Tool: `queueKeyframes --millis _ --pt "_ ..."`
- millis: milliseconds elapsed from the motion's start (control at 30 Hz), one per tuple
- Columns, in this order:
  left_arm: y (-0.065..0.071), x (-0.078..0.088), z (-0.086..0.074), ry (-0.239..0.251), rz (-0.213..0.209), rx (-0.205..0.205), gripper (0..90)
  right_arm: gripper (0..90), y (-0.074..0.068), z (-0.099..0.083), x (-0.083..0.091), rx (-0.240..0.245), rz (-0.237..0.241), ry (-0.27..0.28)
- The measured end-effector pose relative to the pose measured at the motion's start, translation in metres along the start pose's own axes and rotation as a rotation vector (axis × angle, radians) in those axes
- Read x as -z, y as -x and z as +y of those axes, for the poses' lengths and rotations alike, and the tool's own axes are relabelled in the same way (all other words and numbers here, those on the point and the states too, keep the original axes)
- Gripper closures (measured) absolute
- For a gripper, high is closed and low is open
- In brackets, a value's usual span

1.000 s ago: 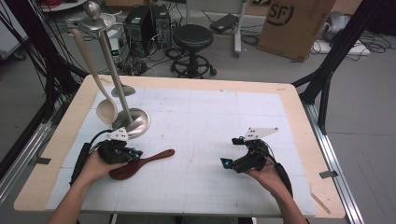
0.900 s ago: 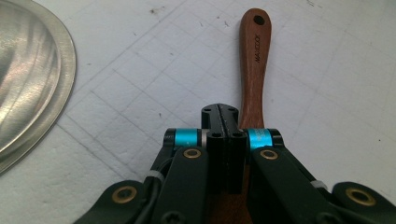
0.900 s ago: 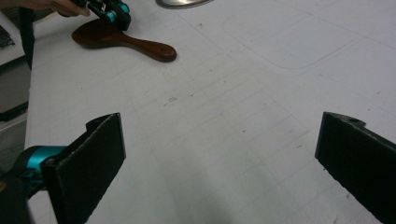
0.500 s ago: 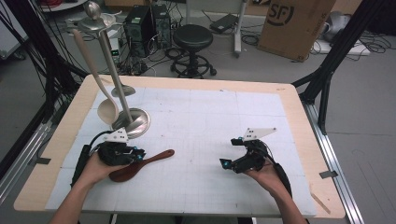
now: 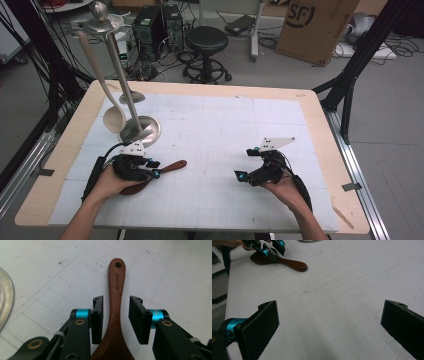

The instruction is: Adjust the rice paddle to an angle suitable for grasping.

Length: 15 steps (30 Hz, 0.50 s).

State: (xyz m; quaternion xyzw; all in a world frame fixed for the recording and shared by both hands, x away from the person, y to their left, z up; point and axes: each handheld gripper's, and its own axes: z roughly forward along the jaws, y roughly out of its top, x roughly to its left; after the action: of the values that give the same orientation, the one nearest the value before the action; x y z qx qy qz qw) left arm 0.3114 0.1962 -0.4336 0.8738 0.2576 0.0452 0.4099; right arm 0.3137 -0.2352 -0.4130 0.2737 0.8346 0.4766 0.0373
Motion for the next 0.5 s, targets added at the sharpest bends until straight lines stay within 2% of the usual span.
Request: queueKeyframes --millis 233,500 --pt "0.001 -0.0081 -0.002 -0.049 0.013 -0.015 66.6 0.5 -0.0019 0.0005 -0.002 0.01 0.003 0.001" --pt "0.0006 -0.0088 -0.0031 -0.051 0.031 -0.017 74.9 0.6 -0.0051 0.0016 -0.0071 0.009 0.007 -0.006"
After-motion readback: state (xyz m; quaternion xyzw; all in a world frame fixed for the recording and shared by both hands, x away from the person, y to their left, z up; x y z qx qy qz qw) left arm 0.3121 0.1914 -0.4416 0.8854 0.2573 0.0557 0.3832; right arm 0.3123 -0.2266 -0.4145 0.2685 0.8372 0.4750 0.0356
